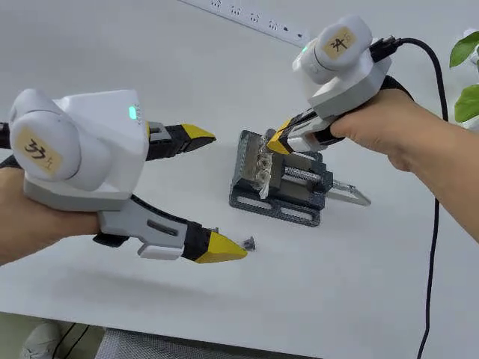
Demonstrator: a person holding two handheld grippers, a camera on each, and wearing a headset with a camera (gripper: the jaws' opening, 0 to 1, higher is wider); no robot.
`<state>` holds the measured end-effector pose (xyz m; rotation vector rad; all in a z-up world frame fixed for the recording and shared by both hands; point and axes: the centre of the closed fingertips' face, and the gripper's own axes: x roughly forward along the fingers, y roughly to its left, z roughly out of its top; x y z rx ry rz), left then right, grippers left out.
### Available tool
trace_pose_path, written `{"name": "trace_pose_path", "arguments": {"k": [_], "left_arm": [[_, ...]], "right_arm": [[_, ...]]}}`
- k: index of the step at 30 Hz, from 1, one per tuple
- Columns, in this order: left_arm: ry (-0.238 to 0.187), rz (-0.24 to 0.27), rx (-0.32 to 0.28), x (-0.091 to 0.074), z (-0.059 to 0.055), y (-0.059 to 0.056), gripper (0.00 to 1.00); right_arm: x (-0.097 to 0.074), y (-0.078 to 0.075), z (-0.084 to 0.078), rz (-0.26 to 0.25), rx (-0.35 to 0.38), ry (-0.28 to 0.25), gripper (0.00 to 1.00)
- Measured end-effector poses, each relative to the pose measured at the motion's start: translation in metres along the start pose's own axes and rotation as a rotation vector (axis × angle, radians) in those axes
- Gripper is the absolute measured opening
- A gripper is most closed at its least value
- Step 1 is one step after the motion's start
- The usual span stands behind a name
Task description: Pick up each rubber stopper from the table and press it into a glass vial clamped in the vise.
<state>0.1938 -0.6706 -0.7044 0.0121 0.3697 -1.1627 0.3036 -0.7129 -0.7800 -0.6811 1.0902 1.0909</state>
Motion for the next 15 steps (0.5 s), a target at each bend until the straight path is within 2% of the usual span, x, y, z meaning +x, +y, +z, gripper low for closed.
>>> {"name": "trace_pose_path", "arguments": {"k": [3,11,15], "left_arm": [[0.008,0.011,0.006,-0.003,0.001,0.000,0.88],[0.028,0.034,0.027,-0.009,0.005,0.000,0.89],[0.033,0.048,0.034,-0.012,0.008,-0.001,0.90]], "right_arm": [[-0.005,-0.004,0.003,-0.026,-0.003,-0.037,0.00],[-0.029,-0.001,-0.002,-0.043,0.041,-0.111,0.00],[-0.040,-0.002,-0.007,-0.060,0.057,-0.140,0.06]]}}
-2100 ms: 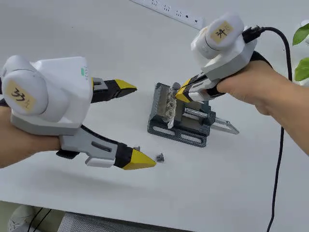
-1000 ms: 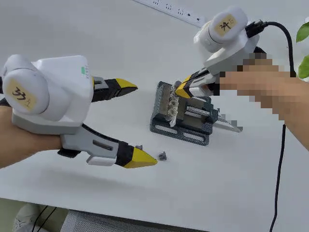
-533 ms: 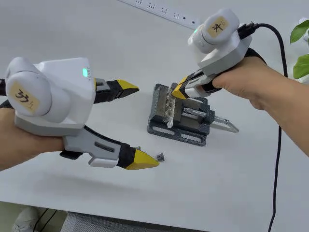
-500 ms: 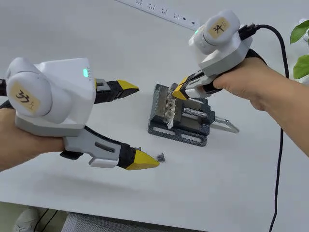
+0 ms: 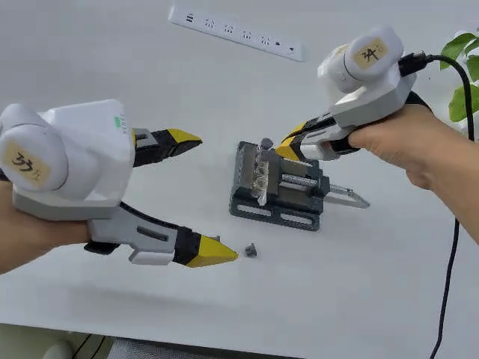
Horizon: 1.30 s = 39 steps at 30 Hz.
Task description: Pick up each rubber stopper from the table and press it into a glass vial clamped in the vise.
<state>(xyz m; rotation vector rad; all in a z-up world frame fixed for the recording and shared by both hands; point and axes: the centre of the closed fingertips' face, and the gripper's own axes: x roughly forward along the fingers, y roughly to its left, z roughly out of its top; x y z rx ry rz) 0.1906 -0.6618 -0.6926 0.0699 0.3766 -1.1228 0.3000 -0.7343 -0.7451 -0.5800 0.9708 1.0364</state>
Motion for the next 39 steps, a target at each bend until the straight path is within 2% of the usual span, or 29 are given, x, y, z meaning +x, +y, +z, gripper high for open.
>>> {"name": "trace_pose_path", "arguments": {"k": [5,21,30,39], "left_arm": [[0.007,0.017,0.012,-0.005,0.003,-0.001,0.92],[0.047,0.035,0.038,-0.012,0.000,-0.011,0.97],[0.065,0.051,0.037,-0.016,-0.006,-0.014,0.99],[0.085,0.064,0.031,-0.022,-0.013,-0.019,0.99]], "right_arm": [[-0.018,0.004,-0.004,-0.008,0.047,-0.063,0.12],[-0.048,0.025,-0.028,-0.047,0.098,-0.186,0.26],[-0.050,0.041,-0.043,-0.043,0.135,-0.230,0.32],[-0.044,0.056,-0.069,-0.035,0.167,-0.250,0.35]]}}
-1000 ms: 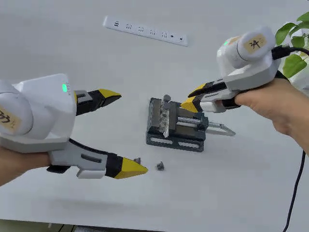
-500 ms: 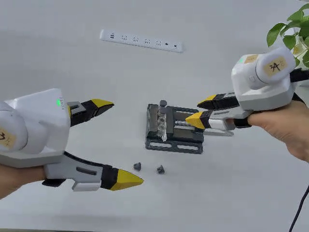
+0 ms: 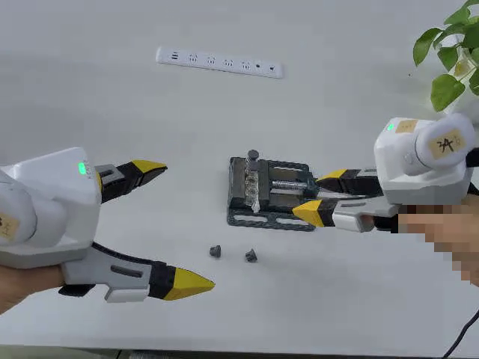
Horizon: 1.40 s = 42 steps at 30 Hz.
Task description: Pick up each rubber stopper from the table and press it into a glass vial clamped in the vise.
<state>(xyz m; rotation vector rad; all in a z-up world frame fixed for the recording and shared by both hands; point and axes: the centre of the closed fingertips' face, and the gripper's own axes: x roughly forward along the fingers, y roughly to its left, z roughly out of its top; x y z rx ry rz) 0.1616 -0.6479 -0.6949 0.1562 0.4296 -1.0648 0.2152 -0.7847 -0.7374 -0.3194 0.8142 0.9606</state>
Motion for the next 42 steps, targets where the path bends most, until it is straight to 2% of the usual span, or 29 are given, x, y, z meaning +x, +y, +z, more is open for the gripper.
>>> {"name": "trace_pose_path", "arguments": {"k": [12,20,29,34,39,42], "left_arm": [[0.019,0.000,-0.011,-0.001,-0.017,-0.007,0.99],[0.028,0.002,-0.022,-0.001,-0.025,-0.007,0.99],[0.025,0.001,-0.033,0.001,-0.027,-0.007,0.98],[0.025,-0.002,-0.039,0.003,-0.027,-0.008,0.98],[0.026,-0.005,-0.041,0.003,-0.027,-0.008,0.97],[0.023,-0.004,-0.044,0.003,-0.027,-0.007,0.97]], "right_arm": [[0.018,0.033,-0.034,0.047,0.019,0.018,0.32],[0.034,0.041,-0.048,0.062,0.043,0.038,0.29],[0.060,0.053,-0.057,0.091,0.028,0.068,0.21],[0.071,0.056,-0.055,0.092,0.021,0.069,0.13],[0.080,0.060,-0.056,0.102,0.008,0.085,0.11],[0.079,0.060,-0.054,0.104,0.001,0.087,0.10]]}}
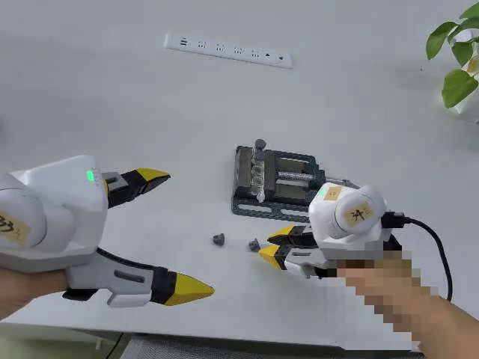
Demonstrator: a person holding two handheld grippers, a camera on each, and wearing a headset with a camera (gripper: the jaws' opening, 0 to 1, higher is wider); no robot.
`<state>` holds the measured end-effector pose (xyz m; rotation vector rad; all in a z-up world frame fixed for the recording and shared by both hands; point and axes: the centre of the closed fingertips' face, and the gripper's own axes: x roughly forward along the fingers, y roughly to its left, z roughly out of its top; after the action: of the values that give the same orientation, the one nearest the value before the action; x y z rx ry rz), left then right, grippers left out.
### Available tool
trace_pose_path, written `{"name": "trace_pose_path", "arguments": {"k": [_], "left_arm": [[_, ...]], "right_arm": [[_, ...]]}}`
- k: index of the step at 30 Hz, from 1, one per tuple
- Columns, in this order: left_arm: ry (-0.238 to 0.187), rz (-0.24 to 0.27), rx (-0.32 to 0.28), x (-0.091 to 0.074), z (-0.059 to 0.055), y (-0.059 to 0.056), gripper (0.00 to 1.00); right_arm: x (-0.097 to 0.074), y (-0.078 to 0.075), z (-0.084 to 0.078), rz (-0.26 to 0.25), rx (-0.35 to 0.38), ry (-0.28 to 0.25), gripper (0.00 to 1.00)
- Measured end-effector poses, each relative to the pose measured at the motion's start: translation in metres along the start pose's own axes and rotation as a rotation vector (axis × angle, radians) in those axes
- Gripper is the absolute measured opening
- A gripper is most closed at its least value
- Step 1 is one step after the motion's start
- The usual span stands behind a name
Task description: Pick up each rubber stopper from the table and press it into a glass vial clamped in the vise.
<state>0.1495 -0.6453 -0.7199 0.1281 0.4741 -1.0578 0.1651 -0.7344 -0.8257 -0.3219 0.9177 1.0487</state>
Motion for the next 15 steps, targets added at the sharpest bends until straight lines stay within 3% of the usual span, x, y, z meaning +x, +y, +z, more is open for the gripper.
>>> {"name": "trace_pose_path", "arguments": {"k": [15], "left_arm": [[0.013,-0.014,-0.010,0.0027,-0.0037,-0.0056,0.96]], "right_arm": [[0.0072,0.0001,-0.0008,0.001,-0.027,0.007,0.06]]}}
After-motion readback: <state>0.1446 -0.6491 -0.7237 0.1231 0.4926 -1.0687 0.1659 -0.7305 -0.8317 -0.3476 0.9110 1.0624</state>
